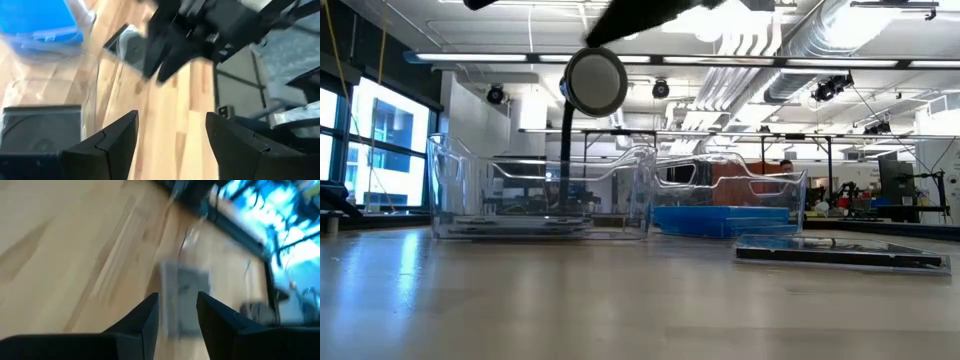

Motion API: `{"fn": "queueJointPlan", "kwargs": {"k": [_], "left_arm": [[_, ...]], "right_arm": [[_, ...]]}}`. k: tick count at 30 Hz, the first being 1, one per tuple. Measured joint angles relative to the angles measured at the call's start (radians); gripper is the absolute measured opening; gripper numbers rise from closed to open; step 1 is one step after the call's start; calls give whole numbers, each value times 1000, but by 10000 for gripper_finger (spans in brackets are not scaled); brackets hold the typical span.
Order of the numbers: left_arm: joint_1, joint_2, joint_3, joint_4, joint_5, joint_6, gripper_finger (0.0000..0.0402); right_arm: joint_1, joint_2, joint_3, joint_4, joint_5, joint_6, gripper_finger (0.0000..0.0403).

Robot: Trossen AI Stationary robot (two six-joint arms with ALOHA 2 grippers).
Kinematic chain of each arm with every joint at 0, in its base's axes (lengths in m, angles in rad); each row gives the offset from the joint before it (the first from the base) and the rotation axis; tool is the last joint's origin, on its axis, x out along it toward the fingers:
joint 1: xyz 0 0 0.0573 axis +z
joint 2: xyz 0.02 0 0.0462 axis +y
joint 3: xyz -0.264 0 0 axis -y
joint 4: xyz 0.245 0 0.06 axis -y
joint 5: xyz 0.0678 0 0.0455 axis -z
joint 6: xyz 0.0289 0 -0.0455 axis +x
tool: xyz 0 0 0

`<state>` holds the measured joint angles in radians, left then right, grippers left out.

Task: Pick & place jewel cases by type
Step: Put the black CD case into the left transparent bin

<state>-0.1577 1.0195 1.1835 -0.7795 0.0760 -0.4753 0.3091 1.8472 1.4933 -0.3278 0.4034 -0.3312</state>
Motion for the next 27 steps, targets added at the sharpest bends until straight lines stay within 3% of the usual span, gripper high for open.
{"fn": "queueJointPlan", "kwargs": {"k": [6, 10, 16, 23, 27], "left_arm": [[-27, 67, -1, -60, -25, 26, 230], [-91, 128, -1, -40, -68, 30, 230], [-187, 203, -3, -43, -206, 26, 230], [-251, 298, -1, -15, -389, 18, 230], [-248, 356, -1, 7, -411, 15, 230]], "right_arm": [[115, -46, 0, -328, 128, 191, 119], [180, -45, -7, -493, 144, 349, 119], [249, -43, -44, -531, 169, 562, 119], [291, -41, -188, -551, 183, 708, 119], [310, -41, -282, -540, 186, 739, 119]]}}
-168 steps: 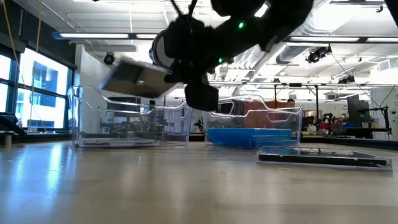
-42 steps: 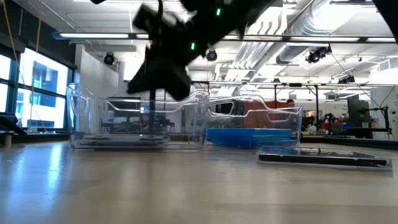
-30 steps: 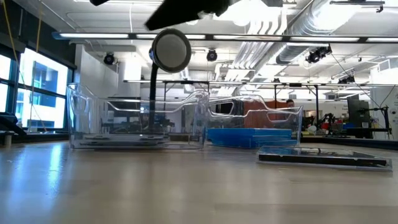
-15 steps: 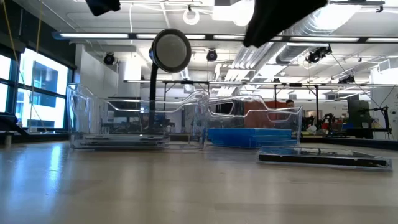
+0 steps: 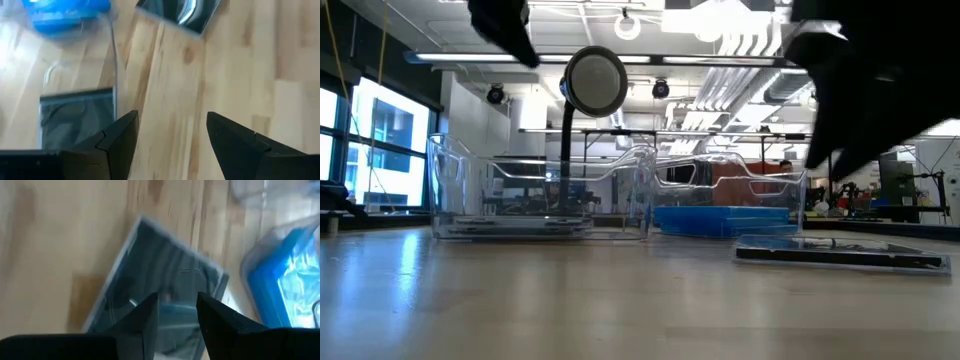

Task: Pick & place jewel cases by type
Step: Put the black CD case into the left transparent bin

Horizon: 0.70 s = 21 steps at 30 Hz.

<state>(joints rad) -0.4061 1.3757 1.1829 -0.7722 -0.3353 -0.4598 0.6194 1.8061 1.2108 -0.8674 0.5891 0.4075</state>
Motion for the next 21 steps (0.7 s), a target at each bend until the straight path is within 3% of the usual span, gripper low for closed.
{"fn": "queueJointPlan", "kwargs": {"k": [8, 16, 21], "left_arm": [[0, 118, -1, 74, -109, -135, 230], [0, 176, 2, 136, -118, -154, 230], [1, 218, 1, 228, -102, -155, 230]], "right_arm": [[12, 0, -120, -6, -33, -46, 119], [19, 0, -191, -7, -187, -72, 119], [20, 0, -212, 17, -166, -113, 119]]}}
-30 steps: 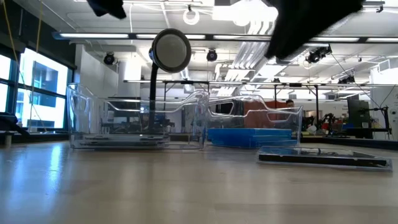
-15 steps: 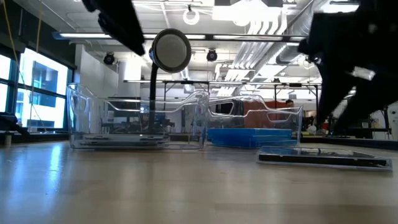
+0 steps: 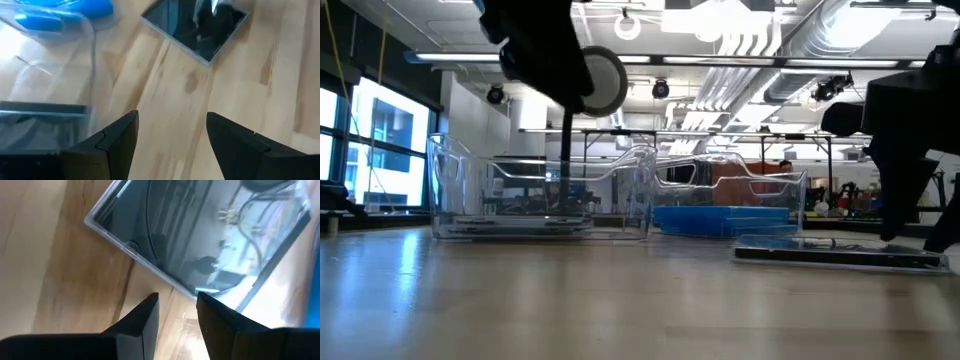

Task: Pick & place jewel cases by type
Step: Put the black CD case into the left transparent bin

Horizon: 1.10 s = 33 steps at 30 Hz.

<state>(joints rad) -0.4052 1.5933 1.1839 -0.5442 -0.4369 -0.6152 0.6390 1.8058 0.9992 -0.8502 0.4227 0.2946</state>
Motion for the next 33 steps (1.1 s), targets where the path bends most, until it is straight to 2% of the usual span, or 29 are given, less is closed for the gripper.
{"fn": "queueJointPlan", "kwargs": {"k": [5, 7, 16, 19, 26, 33], "left_arm": [[13, 84, -3, 135, 59, 0, 230], [27, 121, 0, 216, 119, 0, 230], [106, 278, -1, 416, 255, 5, 230], [128, 301, -2, 422, 301, 34, 230], [138, 306, -2, 425, 305, 123, 230], [136, 306, -2, 405, 330, 124, 230]], "right_arm": [[16, 6, -1, 1, 58, -92, 119], [23, 8, -1, 10, 54, -114, 119], [31, 8, -1, 54, 37, -129, 119], [21, 8, -1, 150, 24, -170, 119], [-17, 20, 0, 408, -66, -325, 119], [-44, 51, 1, 779, -85, -410, 119]]}}
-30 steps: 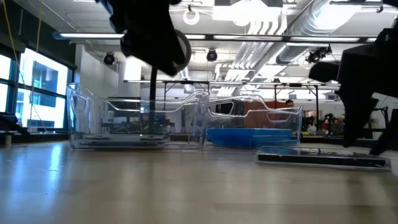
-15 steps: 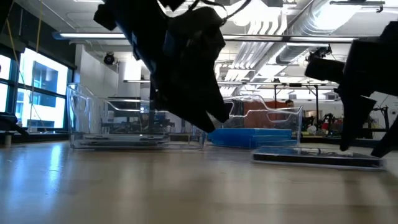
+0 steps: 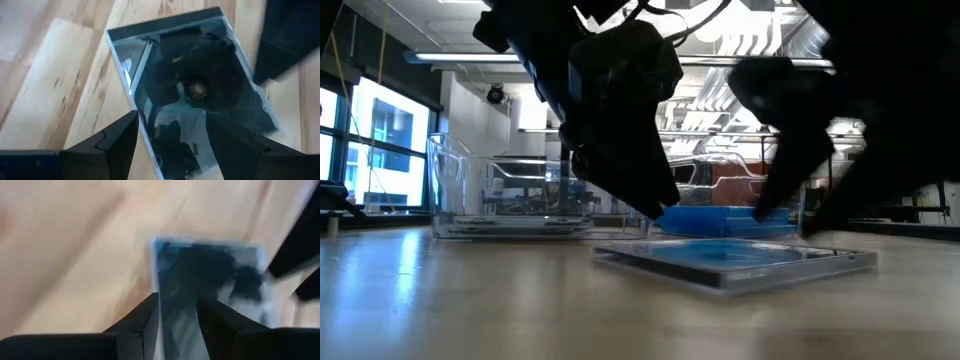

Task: Pick & place jewel cases by type
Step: Put the black CD case into the left transparent bin

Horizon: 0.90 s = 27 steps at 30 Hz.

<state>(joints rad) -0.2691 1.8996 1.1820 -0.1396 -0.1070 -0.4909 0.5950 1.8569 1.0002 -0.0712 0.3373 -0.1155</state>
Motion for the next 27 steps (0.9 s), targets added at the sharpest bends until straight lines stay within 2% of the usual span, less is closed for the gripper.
{"fn": "queueJointPlan", "kwargs": {"k": [3, 6, 12, 16, 20, 22, 27], "left_arm": [[1, 0, 0, -14, 52, 0, 230], [0, -2, 0, -37, 148, 23, 230], [-7, -4, 0, -53, 370, 220, 230], [-41, -5, 0, -107, 434, 341, 225], [-115, -5, 0, -198, 366, 366, 198], [-158, -5, 0, -217, 263, 365, 175], [-243, -5, 0, -184, -75, 355, 95]], "right_arm": [[0, -29, 4, 40, 49, 75, 119], [1, -69, 10, -10, 82, 198, 119], [-9, -173, 9, -183, 91, 531, 119], [-32, -223, -6, -250, 95, 771, 119], [-70, -231, -43, -261, 59, 965, 119], [-99, -228, -67, -259, -8, 1043, 119], [-183, -221, -132, -248, -161, 1209, 119]]}}
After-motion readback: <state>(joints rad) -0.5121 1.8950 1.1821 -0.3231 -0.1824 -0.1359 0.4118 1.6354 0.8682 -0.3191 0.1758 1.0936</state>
